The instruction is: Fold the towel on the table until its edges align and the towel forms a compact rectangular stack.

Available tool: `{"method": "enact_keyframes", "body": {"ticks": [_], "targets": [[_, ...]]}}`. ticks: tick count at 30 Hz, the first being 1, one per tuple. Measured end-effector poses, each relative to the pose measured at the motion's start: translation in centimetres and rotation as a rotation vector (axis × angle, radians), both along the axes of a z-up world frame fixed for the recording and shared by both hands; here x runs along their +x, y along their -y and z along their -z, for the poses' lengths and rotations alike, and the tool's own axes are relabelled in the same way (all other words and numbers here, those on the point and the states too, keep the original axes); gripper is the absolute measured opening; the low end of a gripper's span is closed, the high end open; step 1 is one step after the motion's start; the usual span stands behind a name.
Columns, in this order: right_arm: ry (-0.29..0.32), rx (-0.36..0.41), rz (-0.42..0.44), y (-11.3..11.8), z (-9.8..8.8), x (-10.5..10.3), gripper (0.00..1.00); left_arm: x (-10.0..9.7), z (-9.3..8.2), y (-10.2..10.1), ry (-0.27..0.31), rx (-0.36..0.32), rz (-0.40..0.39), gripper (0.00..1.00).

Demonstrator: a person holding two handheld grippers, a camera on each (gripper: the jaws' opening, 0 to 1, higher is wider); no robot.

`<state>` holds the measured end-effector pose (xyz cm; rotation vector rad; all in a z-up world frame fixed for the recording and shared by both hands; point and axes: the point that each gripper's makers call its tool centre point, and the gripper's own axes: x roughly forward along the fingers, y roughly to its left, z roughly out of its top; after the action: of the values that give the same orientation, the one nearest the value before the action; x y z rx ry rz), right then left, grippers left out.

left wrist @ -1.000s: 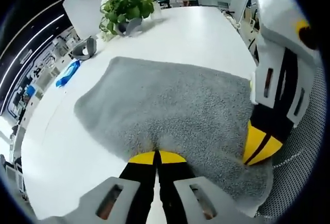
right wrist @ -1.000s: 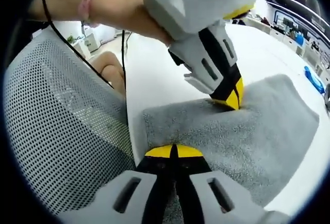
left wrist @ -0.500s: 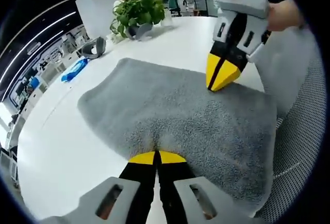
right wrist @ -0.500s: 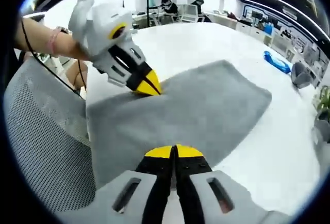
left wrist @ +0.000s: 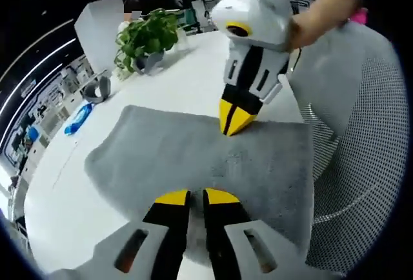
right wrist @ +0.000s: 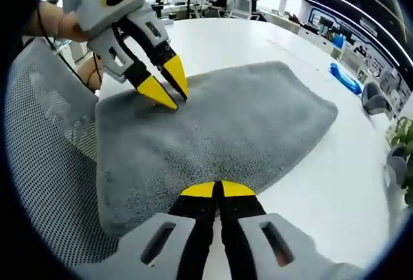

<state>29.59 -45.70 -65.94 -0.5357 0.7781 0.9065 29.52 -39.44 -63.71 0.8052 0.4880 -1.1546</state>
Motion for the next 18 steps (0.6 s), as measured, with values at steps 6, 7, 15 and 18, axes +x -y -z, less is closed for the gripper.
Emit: {"method": "enact_keyframes", "body": {"ticks": [6, 7, 15, 18], "targets": [[0.036, -0.016, -0.018, -0.7, 0.1, 1.2, 0.00, 0.5, 1.6, 0.6, 0.044, 0.088, 0.087, 0.05], [0.045, -0.021, -0.027, -0.7, 0.0, 1.4, 0.00, 0.7, 1.6, 0.5, 0.037, 0.091, 0.078, 0.05], [0.006, 0.015, -0.184, -0.4, -0.5, -0.1, 0.00, 1.2, 1.9, 0.2, -0.044, 0.148, 0.008, 0.02], [0.012, -0.030, -0.357, -0.5, -0.3, -3.5, 0.00, 1.4, 1.9, 0.1, -0.076, 0.138, -0.016, 0.02]]}}
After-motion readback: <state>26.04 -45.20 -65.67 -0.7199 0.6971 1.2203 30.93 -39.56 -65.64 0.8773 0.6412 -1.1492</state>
